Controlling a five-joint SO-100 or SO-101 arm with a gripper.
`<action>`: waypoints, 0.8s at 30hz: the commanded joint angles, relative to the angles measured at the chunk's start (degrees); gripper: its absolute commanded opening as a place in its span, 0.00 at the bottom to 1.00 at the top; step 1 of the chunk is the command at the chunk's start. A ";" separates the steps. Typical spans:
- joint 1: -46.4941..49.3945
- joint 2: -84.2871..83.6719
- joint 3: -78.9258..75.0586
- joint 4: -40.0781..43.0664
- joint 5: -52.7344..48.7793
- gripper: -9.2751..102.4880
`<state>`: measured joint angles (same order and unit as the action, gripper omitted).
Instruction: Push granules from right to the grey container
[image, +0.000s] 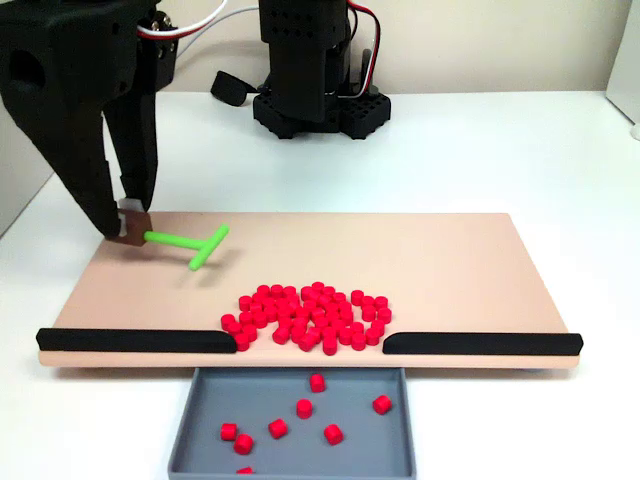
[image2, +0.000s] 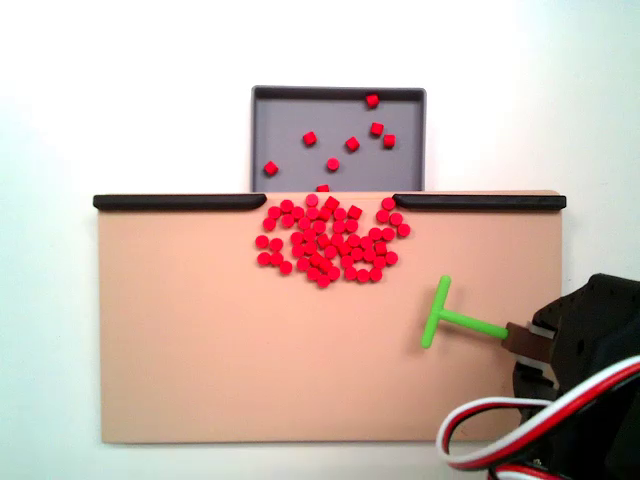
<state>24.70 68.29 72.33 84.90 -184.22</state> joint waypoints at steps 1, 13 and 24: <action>-0.26 -0.62 -3.87 0.00 -9.32 0.08; -1.32 -6.59 -10.46 -0.09 -12.92 0.08; -2.11 -7.47 -11.07 -0.09 -13.97 0.08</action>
<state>23.12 60.47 63.46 84.90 -184.22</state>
